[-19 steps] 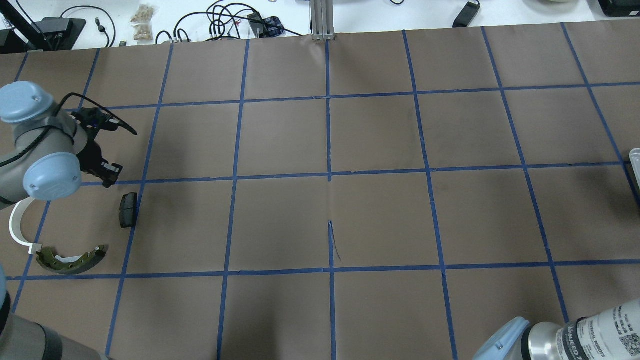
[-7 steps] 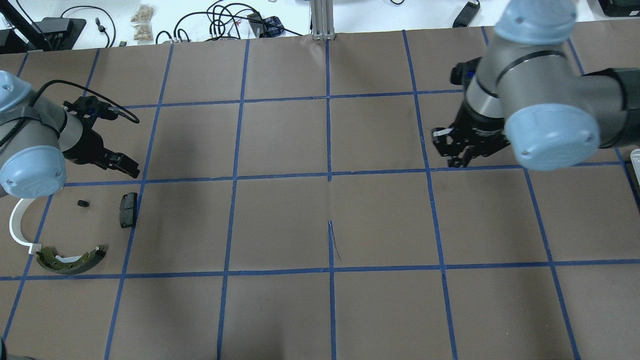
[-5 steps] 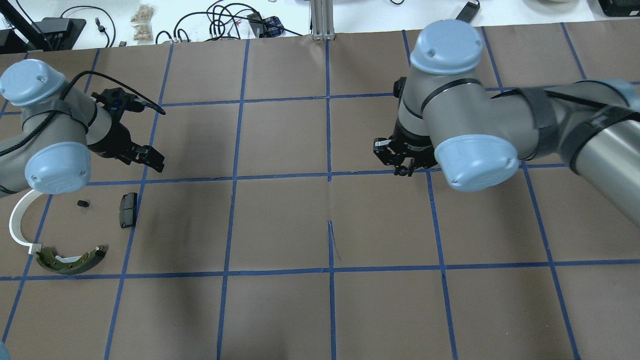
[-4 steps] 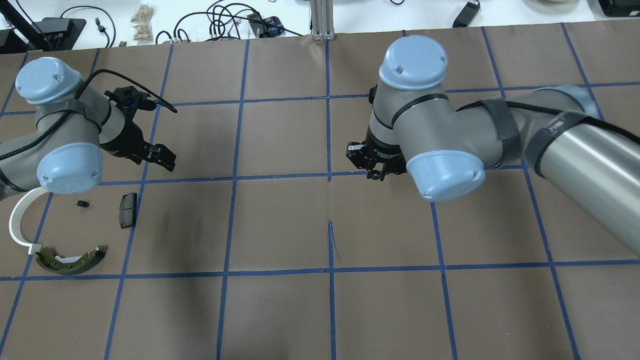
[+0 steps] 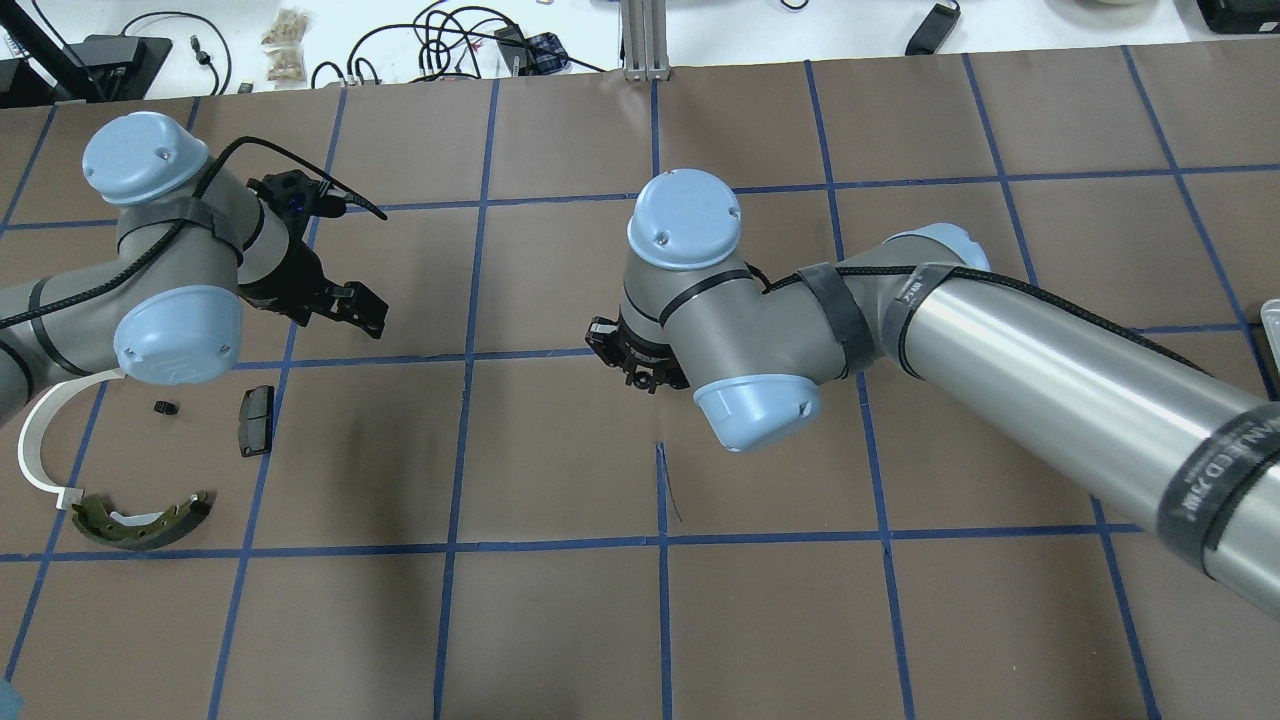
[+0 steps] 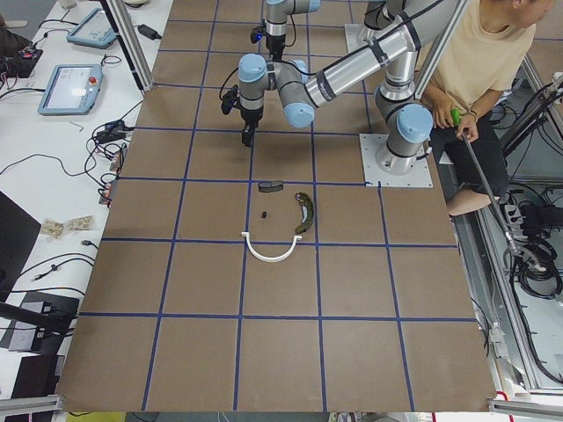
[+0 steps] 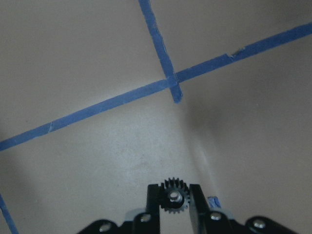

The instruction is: Place bearing gear from tray to pile

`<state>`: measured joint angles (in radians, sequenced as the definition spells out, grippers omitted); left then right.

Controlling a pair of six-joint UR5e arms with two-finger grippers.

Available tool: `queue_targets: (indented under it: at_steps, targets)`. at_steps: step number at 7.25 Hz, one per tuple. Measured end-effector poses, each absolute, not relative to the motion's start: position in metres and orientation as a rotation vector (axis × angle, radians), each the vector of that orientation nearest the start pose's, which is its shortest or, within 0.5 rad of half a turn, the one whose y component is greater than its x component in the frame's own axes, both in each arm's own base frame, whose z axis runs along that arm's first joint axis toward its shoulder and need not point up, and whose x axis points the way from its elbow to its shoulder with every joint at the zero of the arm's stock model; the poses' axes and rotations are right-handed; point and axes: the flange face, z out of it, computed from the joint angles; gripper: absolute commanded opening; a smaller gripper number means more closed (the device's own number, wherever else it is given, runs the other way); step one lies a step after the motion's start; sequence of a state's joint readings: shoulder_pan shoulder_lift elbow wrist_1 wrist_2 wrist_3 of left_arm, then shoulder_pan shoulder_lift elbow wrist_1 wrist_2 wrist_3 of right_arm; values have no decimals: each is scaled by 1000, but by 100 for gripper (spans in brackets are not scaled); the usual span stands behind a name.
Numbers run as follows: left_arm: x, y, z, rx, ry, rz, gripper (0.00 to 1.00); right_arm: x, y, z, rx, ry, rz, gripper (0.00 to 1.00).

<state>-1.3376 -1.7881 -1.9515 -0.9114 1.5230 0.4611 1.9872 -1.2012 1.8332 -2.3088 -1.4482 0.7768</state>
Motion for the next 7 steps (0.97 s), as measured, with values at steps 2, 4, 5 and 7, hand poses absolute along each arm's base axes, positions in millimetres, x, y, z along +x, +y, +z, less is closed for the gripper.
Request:
queue_targets:
  at_steps: [2, 4, 5, 7]
  targets:
    - [-10, -550, 270, 362, 3122, -136, 100, 376, -482, 224, 513, 2934, -16, 100]
    - [-11, -561, 287, 350, 3112, -112, 100, 365, -497, 239, 401, 2958, -48, 100]
    - [-20, -559, 289, 339, 3121, -73, 100, 344, -510, 266, 306, 2994, -49, 100]
    - [-74, -549, 287, 159, 3147, -29, 100, 261, -541, 355, 152, 3077, 29, 100]
